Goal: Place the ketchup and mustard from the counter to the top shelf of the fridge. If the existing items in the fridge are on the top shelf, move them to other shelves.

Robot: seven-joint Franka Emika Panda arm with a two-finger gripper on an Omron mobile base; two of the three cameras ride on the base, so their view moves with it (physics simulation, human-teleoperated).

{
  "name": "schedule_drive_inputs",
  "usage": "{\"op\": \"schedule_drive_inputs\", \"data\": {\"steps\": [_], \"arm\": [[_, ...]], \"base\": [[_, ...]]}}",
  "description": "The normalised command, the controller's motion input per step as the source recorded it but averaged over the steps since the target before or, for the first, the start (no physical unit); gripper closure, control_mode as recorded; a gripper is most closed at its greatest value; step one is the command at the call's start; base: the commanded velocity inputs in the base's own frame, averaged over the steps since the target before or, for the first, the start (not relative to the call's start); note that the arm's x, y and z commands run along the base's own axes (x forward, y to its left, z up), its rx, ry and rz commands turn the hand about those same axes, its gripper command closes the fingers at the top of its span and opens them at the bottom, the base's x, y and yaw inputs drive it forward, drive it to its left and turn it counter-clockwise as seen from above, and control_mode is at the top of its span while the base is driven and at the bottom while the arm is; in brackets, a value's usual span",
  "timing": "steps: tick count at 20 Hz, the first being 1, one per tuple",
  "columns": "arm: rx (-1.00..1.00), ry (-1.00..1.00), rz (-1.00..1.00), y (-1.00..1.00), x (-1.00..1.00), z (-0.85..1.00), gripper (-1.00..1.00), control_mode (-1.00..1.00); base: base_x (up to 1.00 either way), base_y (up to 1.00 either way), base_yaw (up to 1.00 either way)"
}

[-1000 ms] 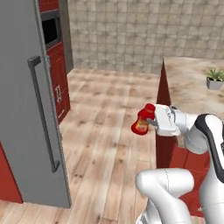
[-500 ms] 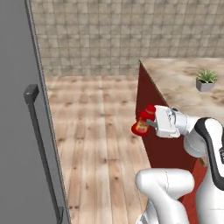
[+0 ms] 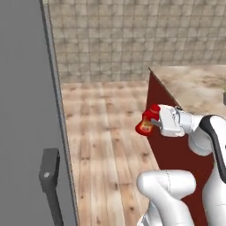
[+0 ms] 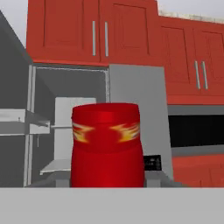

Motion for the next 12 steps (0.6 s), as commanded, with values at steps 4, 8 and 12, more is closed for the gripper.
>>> {"op": "schedule_drive_inputs", "data": {"steps": [4, 8, 12], "arm": [[0.00, 0.00, 0.00, 0.00, 0.00, 0.00, 1.00, 1.00], [0.00, 0.00, 0.00, 0.00, 0.00, 0.00, 1.00, 1.00], [0.00, 0.00, 0.00, 0.00, 0.00, 0.00, 1.00, 1.00]], "base": [[1.00, 0.45, -0.09], [1.00, 0.21, -0.05], [1.00, 0.06, 0.00]]}}
